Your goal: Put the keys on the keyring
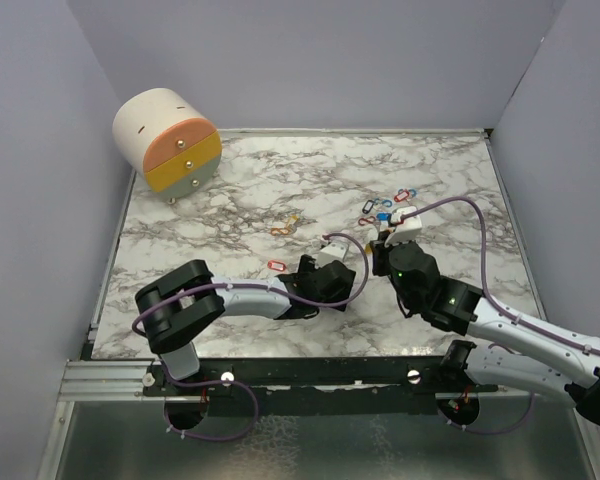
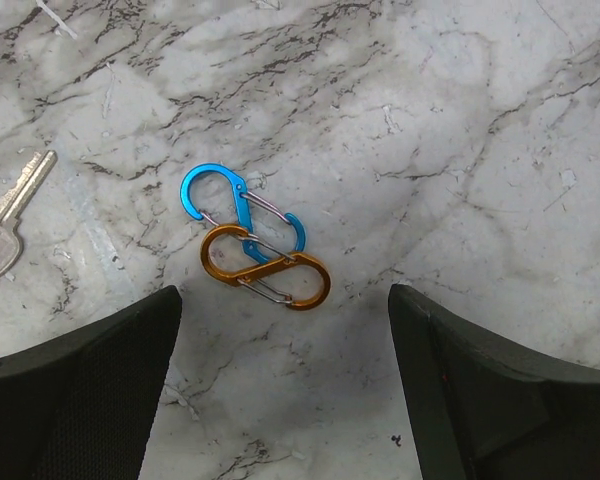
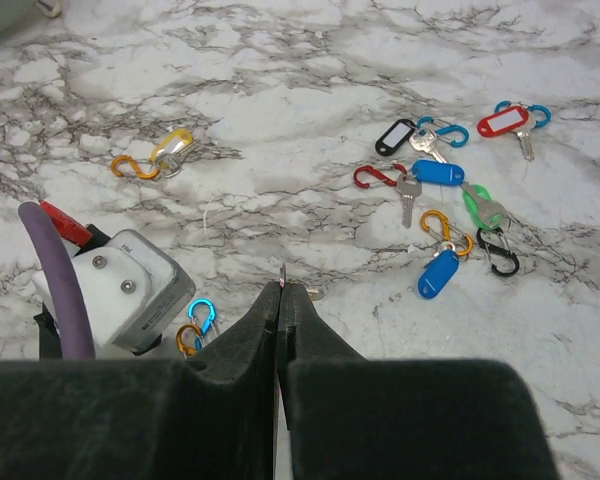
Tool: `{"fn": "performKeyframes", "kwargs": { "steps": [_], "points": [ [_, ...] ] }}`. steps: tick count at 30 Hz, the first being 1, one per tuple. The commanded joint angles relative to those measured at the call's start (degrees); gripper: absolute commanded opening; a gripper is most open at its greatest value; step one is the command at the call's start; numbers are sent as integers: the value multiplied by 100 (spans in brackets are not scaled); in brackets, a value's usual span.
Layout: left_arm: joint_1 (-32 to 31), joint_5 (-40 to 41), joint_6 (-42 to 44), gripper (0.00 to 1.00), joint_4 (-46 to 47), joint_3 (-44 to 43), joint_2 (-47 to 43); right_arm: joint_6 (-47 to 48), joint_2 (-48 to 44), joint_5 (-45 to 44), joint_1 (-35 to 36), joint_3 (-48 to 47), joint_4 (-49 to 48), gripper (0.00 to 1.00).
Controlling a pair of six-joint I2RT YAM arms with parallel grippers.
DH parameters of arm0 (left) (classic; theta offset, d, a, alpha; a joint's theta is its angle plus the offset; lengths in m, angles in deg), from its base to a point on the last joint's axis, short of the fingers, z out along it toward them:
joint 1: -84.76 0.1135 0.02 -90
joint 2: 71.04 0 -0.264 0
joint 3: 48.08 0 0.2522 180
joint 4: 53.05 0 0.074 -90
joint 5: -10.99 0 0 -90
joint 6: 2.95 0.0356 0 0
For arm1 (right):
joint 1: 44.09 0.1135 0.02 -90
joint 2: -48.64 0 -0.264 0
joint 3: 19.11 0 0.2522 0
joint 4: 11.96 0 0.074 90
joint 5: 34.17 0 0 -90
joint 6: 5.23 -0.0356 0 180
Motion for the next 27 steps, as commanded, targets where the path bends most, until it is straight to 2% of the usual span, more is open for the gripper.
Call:
{"fn": "performKeyframes", "kwargs": {
  "steps": [1, 9, 18, 27],
  "points": [
    [-70, 492, -72, 86, -218, -153, 375, -33, -122, -140, 24, 8, 13, 1],
    [-99, 949, -6, 84, -554, -228, 547, 36, -66, -146, 28, 4, -52, 1],
    [-100, 1169, -43, 76, -770, 68, 241, 43, 32, -94, 24, 13, -162, 1],
    [-101, 1390, -153, 75, -971, 448, -255, 13, 34, -55, 23, 24, -143, 1]
  ]
}}
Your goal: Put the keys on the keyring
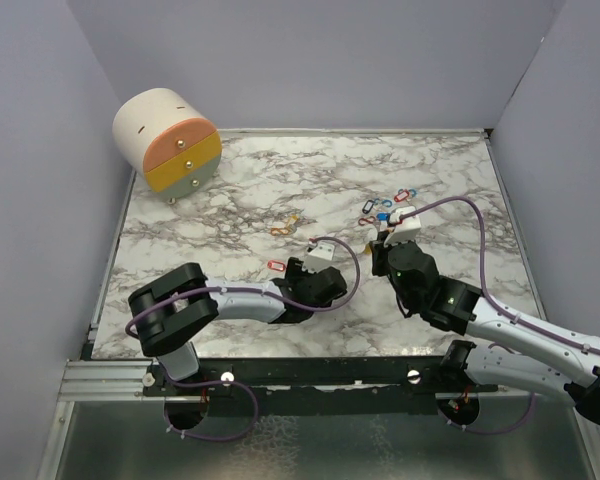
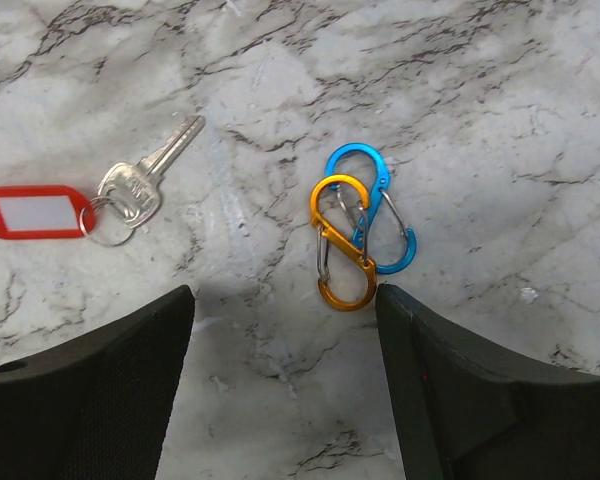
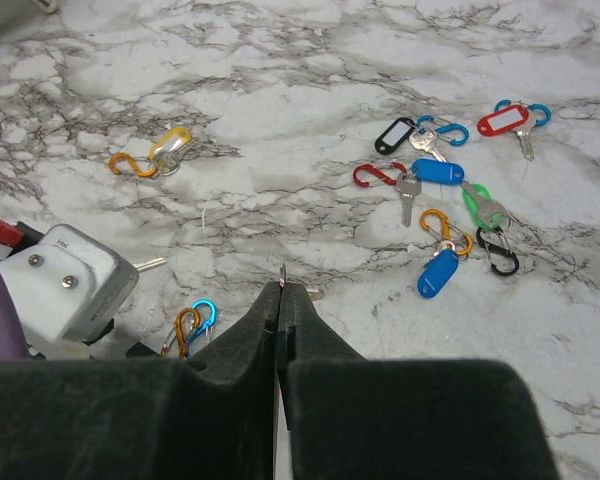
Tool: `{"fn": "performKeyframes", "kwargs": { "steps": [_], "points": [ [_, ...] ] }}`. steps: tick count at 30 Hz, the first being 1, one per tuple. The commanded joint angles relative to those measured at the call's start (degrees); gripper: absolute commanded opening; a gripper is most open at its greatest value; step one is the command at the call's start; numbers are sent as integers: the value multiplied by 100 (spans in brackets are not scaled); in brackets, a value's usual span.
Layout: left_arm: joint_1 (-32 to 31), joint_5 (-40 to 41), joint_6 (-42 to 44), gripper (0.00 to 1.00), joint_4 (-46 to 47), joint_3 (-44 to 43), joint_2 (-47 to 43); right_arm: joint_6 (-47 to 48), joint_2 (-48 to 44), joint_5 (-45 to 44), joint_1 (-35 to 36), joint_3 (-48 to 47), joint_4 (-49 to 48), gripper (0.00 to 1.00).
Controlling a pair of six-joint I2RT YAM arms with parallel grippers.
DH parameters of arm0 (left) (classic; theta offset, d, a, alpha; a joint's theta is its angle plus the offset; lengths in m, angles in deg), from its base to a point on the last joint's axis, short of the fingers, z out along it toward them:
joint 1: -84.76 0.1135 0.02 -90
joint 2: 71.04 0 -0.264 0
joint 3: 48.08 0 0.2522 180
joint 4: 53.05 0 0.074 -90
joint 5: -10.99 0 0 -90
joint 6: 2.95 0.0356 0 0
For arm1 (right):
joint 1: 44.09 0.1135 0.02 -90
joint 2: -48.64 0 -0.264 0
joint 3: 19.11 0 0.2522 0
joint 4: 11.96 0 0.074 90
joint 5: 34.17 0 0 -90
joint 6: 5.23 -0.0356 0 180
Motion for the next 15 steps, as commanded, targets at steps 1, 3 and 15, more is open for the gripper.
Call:
{"fn": "performKeyframes", "kwargs": {
  "steps": [1, 3, 15],
  "points": [
    [-17, 230, -19, 75, -622, 306, -252, 0, 14, -41, 28, 25, -157, 1],
    [-20, 214, 2, 75, -581, 306, -281, -3, 54, -17, 26, 34, -195, 1],
    [-14, -112, 286, 75, -107, -33, 86, 11, 26, -3, 27, 60, -202, 1]
  ]
}}
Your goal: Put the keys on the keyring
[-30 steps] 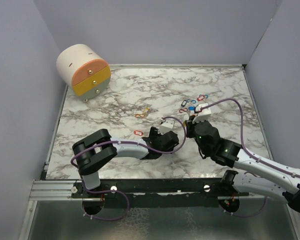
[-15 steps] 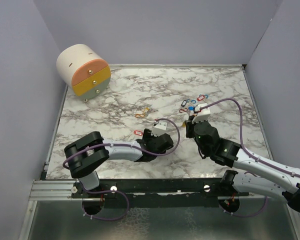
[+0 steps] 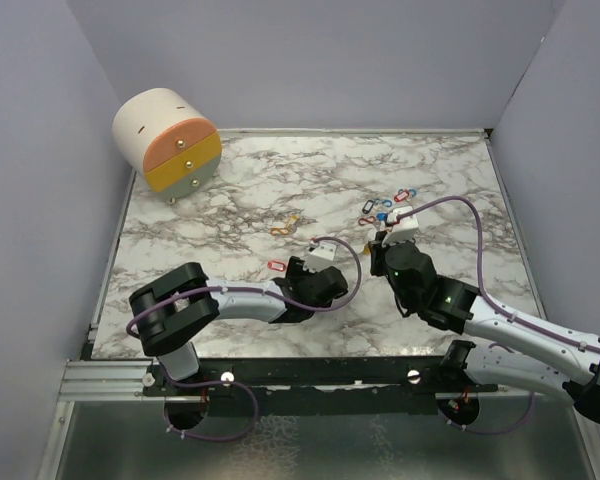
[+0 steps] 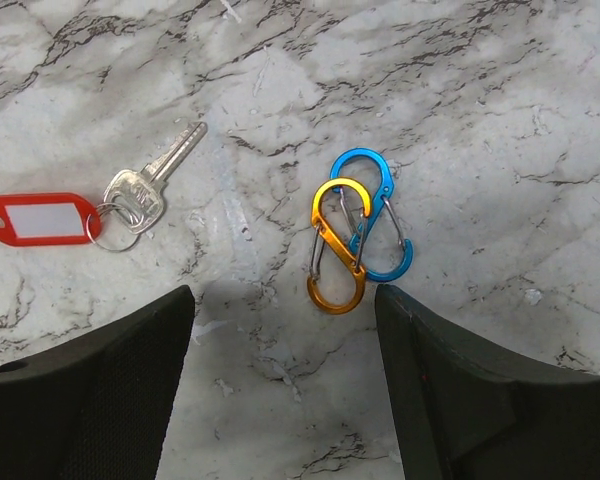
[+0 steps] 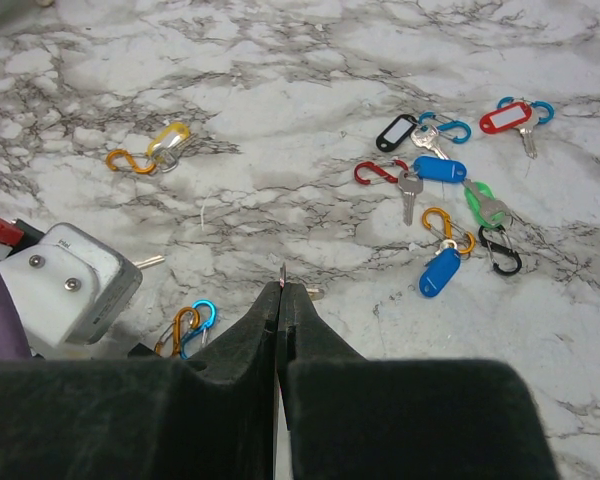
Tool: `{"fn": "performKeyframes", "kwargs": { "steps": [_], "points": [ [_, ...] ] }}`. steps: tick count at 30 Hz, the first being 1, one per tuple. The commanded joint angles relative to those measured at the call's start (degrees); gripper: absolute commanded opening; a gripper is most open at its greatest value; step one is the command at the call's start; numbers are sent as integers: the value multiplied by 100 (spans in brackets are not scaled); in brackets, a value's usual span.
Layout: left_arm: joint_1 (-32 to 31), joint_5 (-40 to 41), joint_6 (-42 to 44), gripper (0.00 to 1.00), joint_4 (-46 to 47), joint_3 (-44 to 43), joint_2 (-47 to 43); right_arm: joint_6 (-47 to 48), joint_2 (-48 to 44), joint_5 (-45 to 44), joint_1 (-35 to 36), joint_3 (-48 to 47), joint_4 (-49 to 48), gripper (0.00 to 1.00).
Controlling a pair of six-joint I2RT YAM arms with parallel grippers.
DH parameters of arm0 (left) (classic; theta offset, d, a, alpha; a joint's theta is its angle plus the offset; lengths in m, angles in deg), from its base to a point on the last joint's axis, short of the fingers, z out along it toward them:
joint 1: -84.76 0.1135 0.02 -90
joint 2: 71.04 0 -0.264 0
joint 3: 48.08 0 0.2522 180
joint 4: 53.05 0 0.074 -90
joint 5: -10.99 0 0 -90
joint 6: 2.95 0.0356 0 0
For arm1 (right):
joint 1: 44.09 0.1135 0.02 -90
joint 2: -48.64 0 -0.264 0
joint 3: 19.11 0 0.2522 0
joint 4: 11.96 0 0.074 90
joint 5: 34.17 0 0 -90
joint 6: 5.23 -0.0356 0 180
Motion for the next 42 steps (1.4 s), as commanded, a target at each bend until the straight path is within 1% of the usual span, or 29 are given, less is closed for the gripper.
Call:
{"fn": "performKeyframes", "kwargs": {
  "steps": [1, 3, 9, 13, 20, 22, 31, 33, 37, 40, 42],
  "points": [
    [-14, -216, 232, 74, 29, -165, 330, 16, -80, -9, 26, 58, -159, 1],
    [-13, -240, 282, 73, 37, -282, 478, 23, -69, -16, 28, 68, -176, 1],
    [2, -241, 335, 64, -22, -460, 678, 37, -110, -31, 23, 89, -172, 1],
    [30, -228, 351, 62, -115, -471, 686, 52, -122, -36, 26, 102, -191, 1],
    [35, -315, 341, 51, -103, -200, 410, 46, -129, -14, 28, 102, -197, 1],
    [30, -357, 340, 50, -61, -129, 350, 41, -129, -7, 27, 103, -203, 1],
    [30, -486, 385, 38, 61, 30, 280, 27, -146, 12, 28, 93, -172, 1],
    [38, -428, 377, 37, 49, 73, 280, 31, -131, 11, 26, 94, -179, 1],
    [67, -315, 375, 34, 23, 162, 9, 32, -117, 22, 30, 85, -188, 1],
    [127, -335, 440, 34, 113, 205, -21, 39, -120, 22, 28, 99, -200, 1],
    [184, -370, 491, 36, 138, 193, 10, 43, -122, 20, 29, 94, -203, 1]
  ]
}}
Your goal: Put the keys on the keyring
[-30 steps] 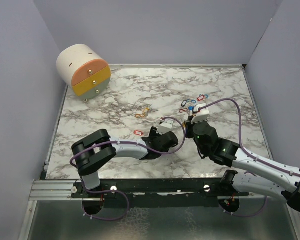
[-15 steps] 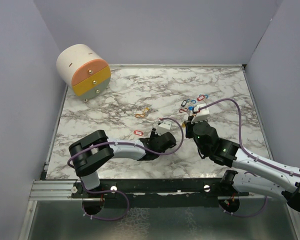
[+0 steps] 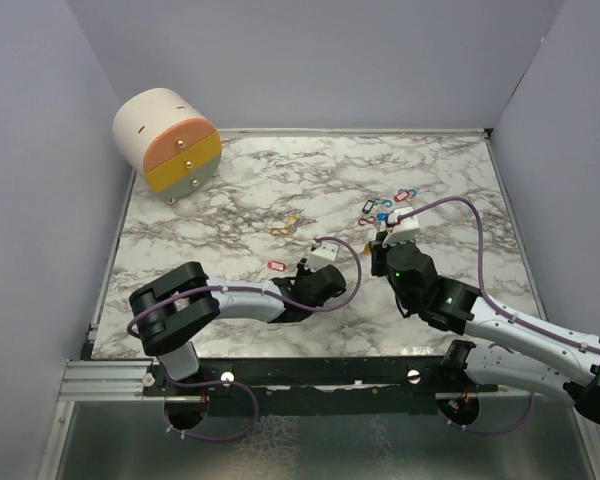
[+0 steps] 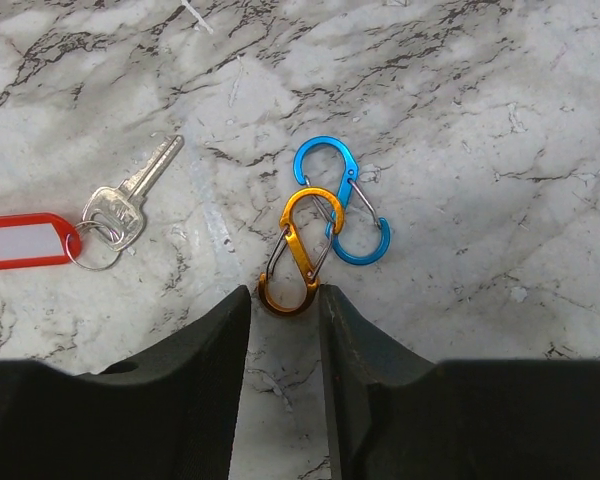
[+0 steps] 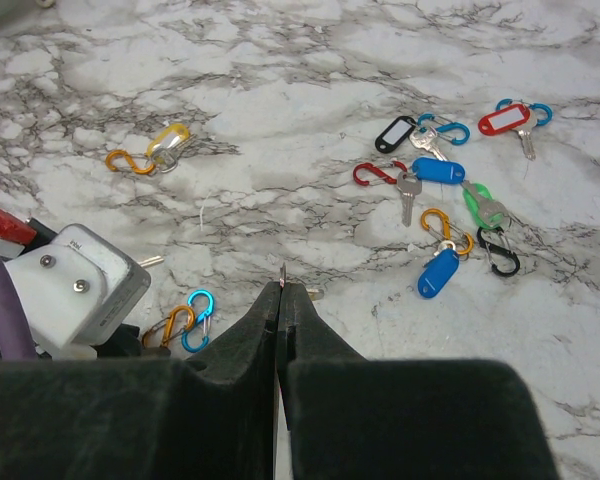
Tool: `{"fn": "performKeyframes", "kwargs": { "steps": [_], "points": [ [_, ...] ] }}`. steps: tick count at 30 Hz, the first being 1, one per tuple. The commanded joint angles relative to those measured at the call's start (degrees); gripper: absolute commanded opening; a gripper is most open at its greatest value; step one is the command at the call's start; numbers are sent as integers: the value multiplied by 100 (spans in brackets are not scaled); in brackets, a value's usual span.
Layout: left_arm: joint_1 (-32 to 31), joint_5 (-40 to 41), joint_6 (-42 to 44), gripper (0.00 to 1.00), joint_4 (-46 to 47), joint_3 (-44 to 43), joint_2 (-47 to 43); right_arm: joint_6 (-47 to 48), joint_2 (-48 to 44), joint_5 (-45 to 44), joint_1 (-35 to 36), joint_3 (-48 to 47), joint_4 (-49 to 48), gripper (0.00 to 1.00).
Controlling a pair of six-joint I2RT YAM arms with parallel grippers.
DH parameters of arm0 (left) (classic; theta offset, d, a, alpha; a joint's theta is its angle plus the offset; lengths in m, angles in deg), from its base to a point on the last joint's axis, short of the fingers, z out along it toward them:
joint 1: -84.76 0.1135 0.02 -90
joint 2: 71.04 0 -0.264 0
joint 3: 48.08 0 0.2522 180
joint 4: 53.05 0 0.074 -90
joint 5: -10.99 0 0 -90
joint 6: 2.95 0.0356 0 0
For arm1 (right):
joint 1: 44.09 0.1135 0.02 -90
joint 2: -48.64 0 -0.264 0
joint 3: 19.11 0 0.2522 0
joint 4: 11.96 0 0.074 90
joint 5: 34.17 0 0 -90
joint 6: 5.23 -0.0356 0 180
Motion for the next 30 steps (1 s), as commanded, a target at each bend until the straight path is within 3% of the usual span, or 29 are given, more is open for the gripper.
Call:
{"fn": "performKeyframes", "kwargs": {
  "steps": [1, 13, 30],
  "points": [
    [133, -125, 192, 37, -224, 123, -20, 4, -71, 22, 28, 50, -164, 1],
    [341, -505, 701, 43, 225, -1, 324, 33, -109, -16, 27, 67, -172, 1],
    [435, -812, 763, 38, 229, 116, 267, 31, -112, -5, 28, 70, -180, 1]
  ]
}}
